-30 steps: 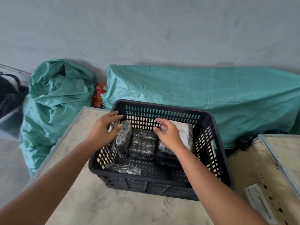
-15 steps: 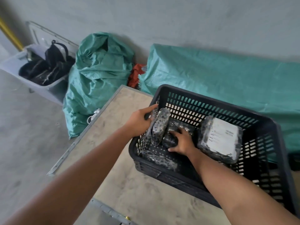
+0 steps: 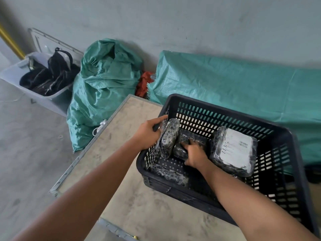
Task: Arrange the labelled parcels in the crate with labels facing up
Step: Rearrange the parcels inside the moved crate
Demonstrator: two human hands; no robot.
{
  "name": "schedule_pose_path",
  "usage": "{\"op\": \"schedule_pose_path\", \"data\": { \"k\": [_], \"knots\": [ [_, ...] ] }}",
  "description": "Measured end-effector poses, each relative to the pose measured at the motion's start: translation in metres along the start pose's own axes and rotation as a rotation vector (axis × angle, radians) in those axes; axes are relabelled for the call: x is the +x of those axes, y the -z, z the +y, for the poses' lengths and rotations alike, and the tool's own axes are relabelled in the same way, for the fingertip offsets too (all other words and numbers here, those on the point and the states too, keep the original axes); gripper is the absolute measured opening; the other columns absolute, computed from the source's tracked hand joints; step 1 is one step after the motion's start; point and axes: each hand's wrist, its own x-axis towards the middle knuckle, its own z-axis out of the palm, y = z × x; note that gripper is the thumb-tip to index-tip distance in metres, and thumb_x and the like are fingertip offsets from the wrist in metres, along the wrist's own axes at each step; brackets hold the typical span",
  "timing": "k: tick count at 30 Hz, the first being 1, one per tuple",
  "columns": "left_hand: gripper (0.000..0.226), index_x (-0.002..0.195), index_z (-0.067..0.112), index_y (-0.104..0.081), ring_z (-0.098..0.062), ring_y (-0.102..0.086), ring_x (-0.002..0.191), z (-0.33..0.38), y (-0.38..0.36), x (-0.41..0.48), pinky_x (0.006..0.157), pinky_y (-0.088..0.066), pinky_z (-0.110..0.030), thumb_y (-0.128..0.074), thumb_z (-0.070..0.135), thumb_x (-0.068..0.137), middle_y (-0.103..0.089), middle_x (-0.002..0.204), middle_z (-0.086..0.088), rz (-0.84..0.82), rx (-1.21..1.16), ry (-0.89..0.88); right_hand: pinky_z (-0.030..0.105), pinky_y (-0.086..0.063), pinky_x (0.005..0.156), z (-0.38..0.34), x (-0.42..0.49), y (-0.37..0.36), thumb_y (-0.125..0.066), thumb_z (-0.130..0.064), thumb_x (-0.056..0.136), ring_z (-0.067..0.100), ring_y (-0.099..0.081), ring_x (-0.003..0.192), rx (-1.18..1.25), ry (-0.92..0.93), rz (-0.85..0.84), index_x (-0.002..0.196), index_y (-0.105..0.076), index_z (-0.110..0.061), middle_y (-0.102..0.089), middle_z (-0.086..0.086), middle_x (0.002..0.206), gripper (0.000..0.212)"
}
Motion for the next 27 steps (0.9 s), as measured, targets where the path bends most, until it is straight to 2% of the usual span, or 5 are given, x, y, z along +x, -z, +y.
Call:
{"op": "schedule_pose_path", "data": {
  "k": [4,11,20,23,27],
  "knots": [
    [0.062,0.142,0.042,-0.058,0.009,-0.06,0.054,0.002,0.0,-0.002,0.047,-0.04,-0.006,-0.051,0.001,0.096,-0.068,0.122,0.004,-0.011,-0.034,0.007,0.029,-0.058,0.079,0.007,-0.009,0.021,-0.086,-0.022,0.077,0.019,-0.071,0.091,0.195,0.072,0.089,0.145,-0.055,-0.011,-0.07,0.003,0.108,0.076],
    [0.061,0.14,0.045,-0.059,0.003,-0.061,0.058,0.004,0.0,-0.003,0.05,-0.041,-0.006,-0.051,0.003,0.096,-0.068,0.123,0.004,0.006,-0.027,0.01,0.015,-0.036,0.041,0.012,-0.03,0.059,-0.068,-0.027,0.087,0.0,-0.043,0.036,0.562,0.064,0.339,0.147,-0.05,-0.039,-0.065,-0.013,0.062,0.064],
    [0.058,0.145,0.046,-0.052,-0.01,-0.052,0.055,0.003,0.0,-0.004,0.051,-0.045,-0.013,-0.055,0.013,0.097,-0.062,0.097,0.003,-0.01,-0.004,0.001,0.016,-0.036,0.046,0.038,-0.08,0.077,-0.064,-0.024,0.097,0.004,-0.03,0.039,0.868,0.052,0.454,0.142,-0.059,-0.039,-0.073,0.009,0.08,0.047],
    [0.062,0.155,0.04,-0.039,-0.017,-0.065,0.103,0.008,0.002,-0.008,0.092,-0.056,-0.032,-0.058,0.024,0.098,-0.064,0.126,-0.011,-0.02,0.242,-0.062,0.021,-0.037,0.044,0.048,-0.1,0.095,-0.066,-0.025,0.096,0.007,-0.028,0.041,0.954,0.011,0.468,0.137,-0.062,-0.042,-0.075,0.009,0.098,0.045],
    [0.075,0.157,0.052,-0.02,-0.034,0.015,0.154,0.039,0.005,-0.021,0.119,-0.012,-0.061,-0.063,0.038,0.097,0.002,0.171,-0.004,-0.094,0.354,-0.253,0.025,-0.041,0.046,0.065,-0.136,0.133,-0.068,-0.026,0.094,0.016,-0.037,0.045,1.021,0.06,0.417,0.126,-0.066,-0.053,-0.077,-0.003,0.088,0.042]
  ]
}}
